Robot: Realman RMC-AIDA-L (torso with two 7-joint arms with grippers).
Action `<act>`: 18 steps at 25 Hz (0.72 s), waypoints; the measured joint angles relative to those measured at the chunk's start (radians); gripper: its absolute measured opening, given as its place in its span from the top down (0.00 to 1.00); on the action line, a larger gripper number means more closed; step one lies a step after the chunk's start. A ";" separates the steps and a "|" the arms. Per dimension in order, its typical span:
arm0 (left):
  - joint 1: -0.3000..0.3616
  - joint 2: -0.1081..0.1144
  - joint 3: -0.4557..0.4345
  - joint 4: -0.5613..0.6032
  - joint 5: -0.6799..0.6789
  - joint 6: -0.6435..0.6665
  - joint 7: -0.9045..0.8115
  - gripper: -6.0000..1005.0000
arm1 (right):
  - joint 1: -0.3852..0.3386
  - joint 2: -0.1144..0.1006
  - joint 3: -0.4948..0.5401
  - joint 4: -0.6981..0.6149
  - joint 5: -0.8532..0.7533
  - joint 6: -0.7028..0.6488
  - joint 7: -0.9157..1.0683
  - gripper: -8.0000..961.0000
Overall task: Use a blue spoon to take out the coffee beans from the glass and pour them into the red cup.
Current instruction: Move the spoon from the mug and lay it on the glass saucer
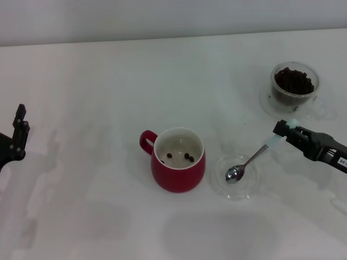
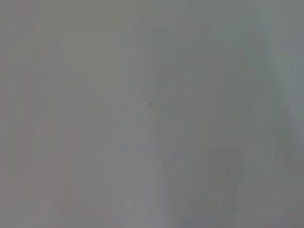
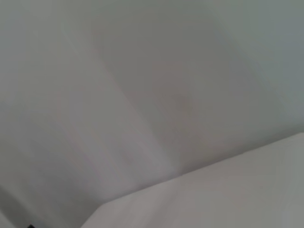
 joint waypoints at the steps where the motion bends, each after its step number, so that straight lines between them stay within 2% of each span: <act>1: 0.000 0.000 0.000 0.000 0.000 0.000 0.000 0.51 | 0.000 0.000 0.000 0.000 0.000 -0.002 0.001 0.84; 18: -0.014 0.000 -0.001 -0.011 -0.005 -0.006 0.000 0.51 | 0.009 0.000 0.000 0.026 -0.009 -0.047 0.047 0.84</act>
